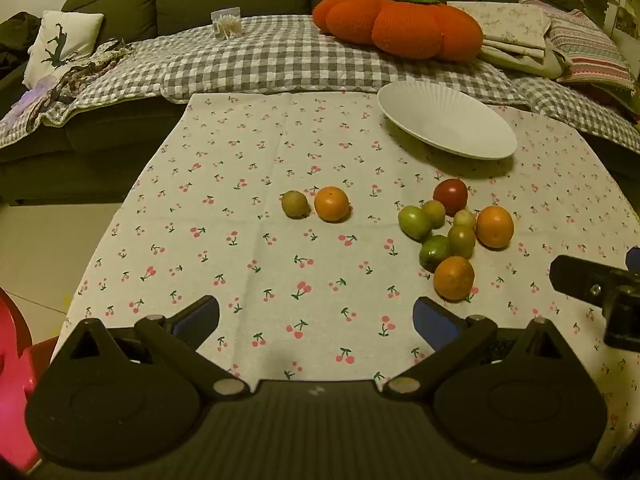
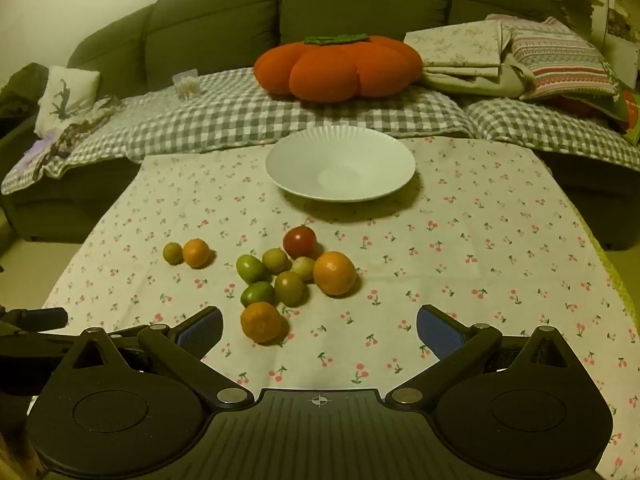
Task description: Organize fruits
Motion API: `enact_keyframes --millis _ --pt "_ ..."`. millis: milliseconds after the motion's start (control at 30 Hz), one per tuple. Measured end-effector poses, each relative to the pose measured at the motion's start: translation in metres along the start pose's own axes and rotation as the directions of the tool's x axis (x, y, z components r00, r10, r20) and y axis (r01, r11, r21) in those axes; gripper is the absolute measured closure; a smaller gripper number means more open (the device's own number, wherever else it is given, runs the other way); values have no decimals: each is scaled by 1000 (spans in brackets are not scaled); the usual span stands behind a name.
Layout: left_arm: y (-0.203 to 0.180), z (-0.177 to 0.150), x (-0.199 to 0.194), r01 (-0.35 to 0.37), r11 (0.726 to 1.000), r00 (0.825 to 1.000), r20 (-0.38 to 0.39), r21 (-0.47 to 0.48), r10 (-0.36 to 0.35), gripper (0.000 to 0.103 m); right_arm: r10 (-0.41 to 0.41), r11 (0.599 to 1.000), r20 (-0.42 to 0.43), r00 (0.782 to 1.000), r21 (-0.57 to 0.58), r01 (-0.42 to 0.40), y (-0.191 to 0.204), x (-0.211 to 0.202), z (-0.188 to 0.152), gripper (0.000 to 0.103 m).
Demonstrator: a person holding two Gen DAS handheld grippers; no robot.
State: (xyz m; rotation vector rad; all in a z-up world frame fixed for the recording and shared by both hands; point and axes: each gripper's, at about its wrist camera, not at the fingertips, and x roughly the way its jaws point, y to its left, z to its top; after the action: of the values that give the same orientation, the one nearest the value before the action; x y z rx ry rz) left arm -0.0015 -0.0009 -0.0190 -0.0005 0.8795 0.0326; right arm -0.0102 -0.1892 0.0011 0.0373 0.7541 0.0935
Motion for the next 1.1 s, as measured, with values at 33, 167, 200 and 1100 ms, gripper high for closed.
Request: enact_keyframes --millis 33,167,200,1100 --pt "0 0 0 0 1000 1000 -1 0 0 1 2 1000 0 1000 4 -2 0 1 0 0" --pt "-1 0 2 5 1000 1000 -6 1 -5 1 -1 1000 -2 1000 6 1 1 -1 0 0" --pt "-2 0 2 5 1000 1000 -7 2 -5 1 -2 1000 -4 1000 7 2 0 4 0 0" --pt "1 1 10 46 999 999 1 -21 -46 1 63 998 -24 998 23 -62 5 13 -1 0"
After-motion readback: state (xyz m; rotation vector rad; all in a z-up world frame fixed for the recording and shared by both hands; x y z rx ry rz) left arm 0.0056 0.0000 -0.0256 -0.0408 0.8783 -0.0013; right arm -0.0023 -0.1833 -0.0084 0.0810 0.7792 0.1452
